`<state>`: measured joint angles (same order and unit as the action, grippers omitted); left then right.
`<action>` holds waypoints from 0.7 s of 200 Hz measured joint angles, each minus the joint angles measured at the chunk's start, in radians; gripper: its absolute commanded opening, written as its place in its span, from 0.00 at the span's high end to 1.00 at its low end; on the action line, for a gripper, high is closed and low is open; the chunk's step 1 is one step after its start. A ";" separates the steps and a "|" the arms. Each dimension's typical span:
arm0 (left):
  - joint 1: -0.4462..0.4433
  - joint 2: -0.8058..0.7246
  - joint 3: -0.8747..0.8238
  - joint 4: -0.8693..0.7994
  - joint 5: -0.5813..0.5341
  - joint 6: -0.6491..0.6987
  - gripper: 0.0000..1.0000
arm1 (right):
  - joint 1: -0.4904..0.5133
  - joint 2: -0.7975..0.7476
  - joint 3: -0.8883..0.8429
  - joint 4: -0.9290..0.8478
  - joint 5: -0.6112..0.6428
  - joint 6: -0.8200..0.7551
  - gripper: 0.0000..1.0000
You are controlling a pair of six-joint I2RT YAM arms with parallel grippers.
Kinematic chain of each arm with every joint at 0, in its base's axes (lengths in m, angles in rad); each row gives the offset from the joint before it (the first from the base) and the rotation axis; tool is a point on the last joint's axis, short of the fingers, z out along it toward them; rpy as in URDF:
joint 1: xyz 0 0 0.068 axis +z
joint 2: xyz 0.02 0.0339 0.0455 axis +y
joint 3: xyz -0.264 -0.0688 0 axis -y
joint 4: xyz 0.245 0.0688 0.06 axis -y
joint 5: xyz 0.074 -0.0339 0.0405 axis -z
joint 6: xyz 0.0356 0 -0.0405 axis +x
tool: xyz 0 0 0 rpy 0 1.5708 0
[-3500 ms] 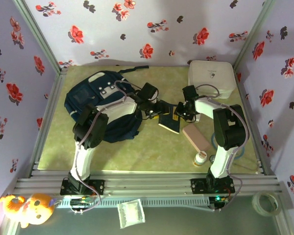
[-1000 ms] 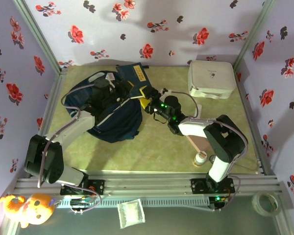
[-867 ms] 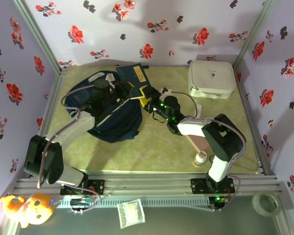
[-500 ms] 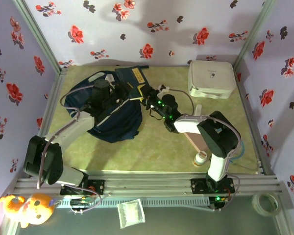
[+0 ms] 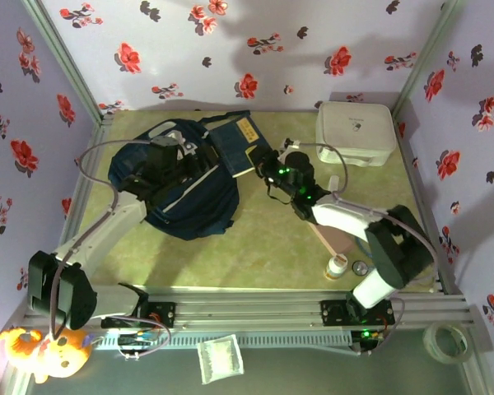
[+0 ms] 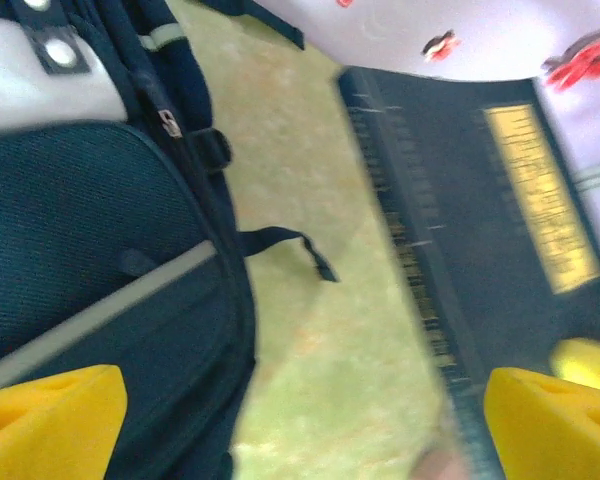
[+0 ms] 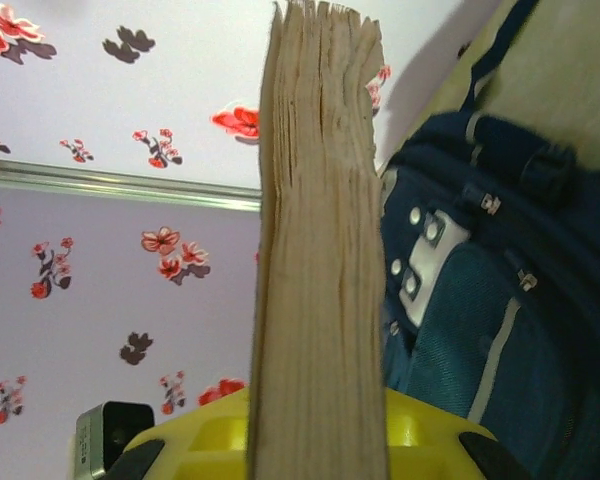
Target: Pack books, pencil case, and school supplies into a backpack
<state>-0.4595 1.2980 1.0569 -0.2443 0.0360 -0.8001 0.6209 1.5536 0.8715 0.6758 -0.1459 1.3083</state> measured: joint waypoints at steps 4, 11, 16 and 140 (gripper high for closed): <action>0.000 0.000 0.007 -0.017 -0.004 0.023 0.00 | -0.006 -0.019 -0.001 -0.022 0.002 -0.016 0.95; 0.000 0.002 0.019 -0.048 -0.011 0.066 0.00 | -0.016 -0.052 -0.003 -0.061 0.005 -0.048 0.95; 0.000 0.005 0.030 -0.071 -0.016 0.099 0.00 | -0.024 -0.074 -0.003 -0.089 0.008 -0.072 0.95; -0.042 0.356 0.318 -0.541 -0.052 0.760 0.12 | -0.130 -0.185 -0.003 -0.528 0.050 -0.385 0.95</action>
<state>-0.5011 1.6543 1.3750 -0.7856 -0.0162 -0.0406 0.4904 1.3685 0.8688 0.1478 -0.0963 0.9230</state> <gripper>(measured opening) 0.923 0.136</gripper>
